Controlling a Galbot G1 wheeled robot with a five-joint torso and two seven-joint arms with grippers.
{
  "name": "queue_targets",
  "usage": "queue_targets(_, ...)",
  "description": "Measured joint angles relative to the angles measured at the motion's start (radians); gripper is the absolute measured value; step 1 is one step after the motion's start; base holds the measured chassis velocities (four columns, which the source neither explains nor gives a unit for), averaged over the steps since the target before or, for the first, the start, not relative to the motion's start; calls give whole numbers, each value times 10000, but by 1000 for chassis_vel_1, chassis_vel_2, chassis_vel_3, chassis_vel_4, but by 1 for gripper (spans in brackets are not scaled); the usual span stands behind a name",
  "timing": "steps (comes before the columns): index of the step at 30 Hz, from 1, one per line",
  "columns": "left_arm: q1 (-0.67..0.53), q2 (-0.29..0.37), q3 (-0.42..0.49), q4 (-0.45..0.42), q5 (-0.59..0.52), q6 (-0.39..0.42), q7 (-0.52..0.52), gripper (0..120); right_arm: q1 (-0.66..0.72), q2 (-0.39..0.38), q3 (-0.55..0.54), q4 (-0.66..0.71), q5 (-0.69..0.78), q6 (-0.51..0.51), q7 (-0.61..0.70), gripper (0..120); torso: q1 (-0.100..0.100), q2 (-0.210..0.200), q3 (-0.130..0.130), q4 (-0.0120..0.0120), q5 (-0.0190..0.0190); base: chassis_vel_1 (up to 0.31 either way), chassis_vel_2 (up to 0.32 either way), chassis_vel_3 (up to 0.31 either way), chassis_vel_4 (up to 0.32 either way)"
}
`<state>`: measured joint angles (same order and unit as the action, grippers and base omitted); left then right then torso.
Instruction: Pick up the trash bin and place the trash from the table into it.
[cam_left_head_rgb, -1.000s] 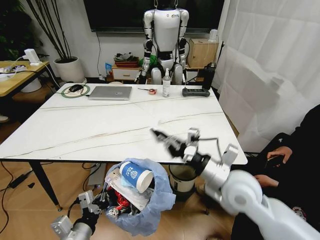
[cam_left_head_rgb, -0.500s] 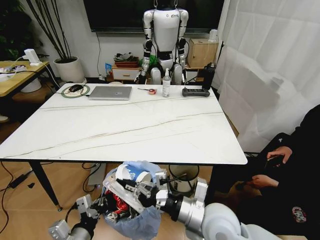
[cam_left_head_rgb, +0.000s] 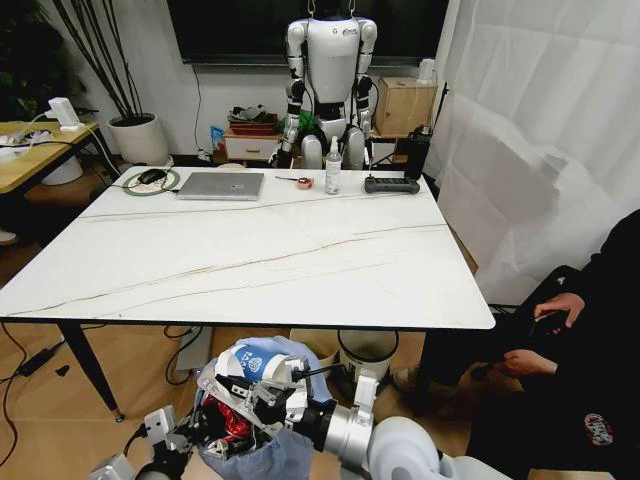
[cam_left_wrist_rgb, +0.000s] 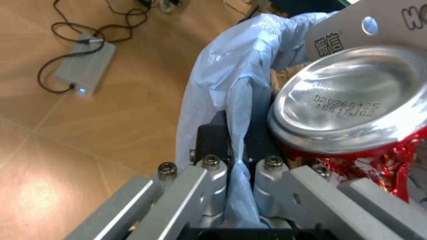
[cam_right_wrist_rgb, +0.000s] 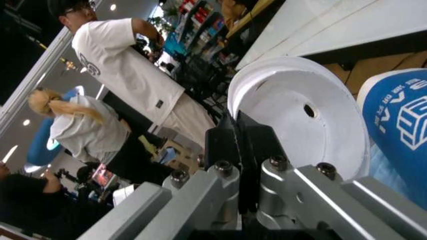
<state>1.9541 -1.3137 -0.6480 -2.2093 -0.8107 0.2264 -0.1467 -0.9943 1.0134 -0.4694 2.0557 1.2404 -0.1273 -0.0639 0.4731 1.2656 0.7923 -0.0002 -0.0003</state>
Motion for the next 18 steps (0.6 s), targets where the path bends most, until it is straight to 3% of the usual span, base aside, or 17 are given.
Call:
queue_targets(8, 51, 88, -79, -62, 14, 19, -193, 0, -120, 538, -363, -466, -443, 30, 33, 0, 0, 0, 0, 0, 0, 0, 0, 0, 0)
queue_targets(18, 206, 133, -106, -271, 29, 19, -178, 0, -129, 609, -338, -591, -721, 79, 77, 2, 0, 0, 0, 0, 0, 0, 0, 0, 0)
